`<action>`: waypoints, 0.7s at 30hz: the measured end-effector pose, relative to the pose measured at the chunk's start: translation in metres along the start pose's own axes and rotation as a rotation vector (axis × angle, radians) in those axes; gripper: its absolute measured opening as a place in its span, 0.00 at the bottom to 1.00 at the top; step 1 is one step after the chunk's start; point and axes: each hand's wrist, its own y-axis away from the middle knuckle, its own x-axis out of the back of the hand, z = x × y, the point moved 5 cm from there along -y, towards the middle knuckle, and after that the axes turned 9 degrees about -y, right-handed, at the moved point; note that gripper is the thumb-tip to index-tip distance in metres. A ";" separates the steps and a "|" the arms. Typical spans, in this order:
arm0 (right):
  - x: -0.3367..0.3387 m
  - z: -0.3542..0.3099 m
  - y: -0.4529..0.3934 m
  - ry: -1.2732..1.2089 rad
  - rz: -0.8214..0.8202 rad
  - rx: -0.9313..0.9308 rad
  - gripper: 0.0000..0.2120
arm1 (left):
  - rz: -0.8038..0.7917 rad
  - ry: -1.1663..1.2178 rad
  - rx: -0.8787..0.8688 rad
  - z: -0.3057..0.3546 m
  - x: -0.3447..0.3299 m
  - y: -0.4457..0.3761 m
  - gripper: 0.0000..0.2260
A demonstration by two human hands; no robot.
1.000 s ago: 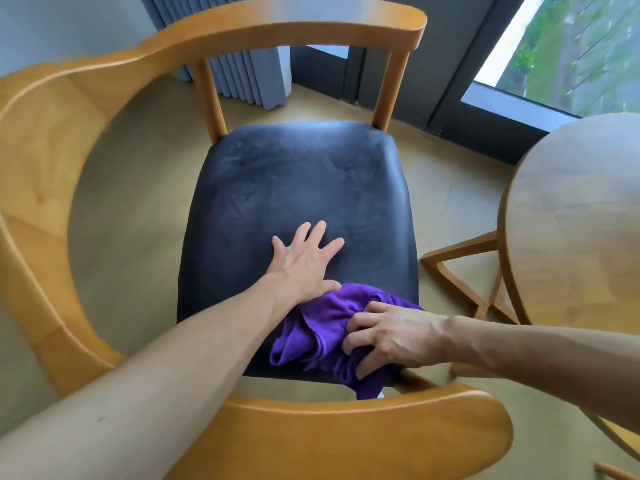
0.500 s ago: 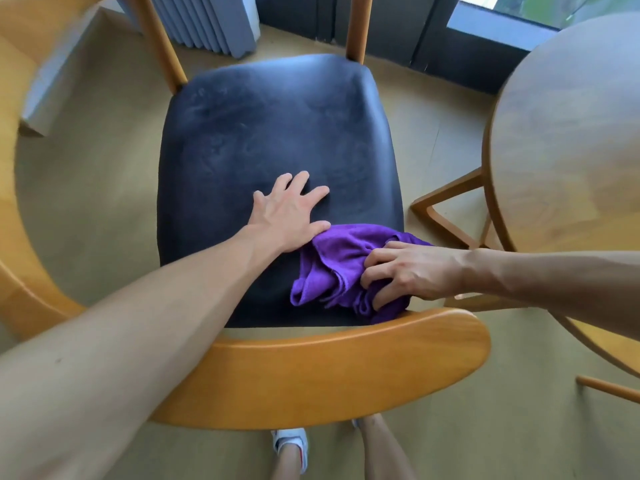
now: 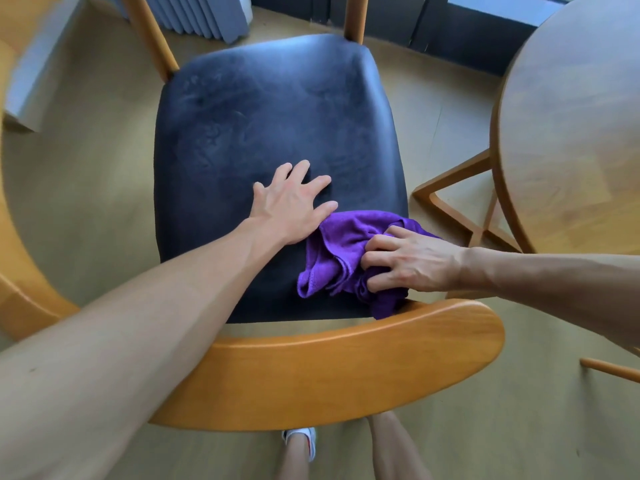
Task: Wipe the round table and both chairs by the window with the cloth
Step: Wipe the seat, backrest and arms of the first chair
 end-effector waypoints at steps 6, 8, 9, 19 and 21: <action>0.011 -0.006 -0.040 -0.006 0.125 -0.075 0.11 | -0.011 0.070 0.043 0.001 0.008 -0.007 0.20; 0.010 -0.012 -0.041 -0.023 0.137 -0.079 0.11 | -0.029 0.091 0.048 -0.003 0.009 -0.006 0.19; 0.008 -0.012 -0.034 -0.040 0.129 -0.079 0.11 | -0.040 0.096 0.046 -0.005 0.009 -0.007 0.18; -0.012 0.004 0.025 -0.215 0.323 -0.494 0.14 | -0.091 0.262 0.148 0.000 0.021 -0.013 0.29; -0.014 0.005 0.022 -0.217 0.388 -0.573 0.15 | -0.086 0.293 0.160 0.000 0.021 -0.014 0.29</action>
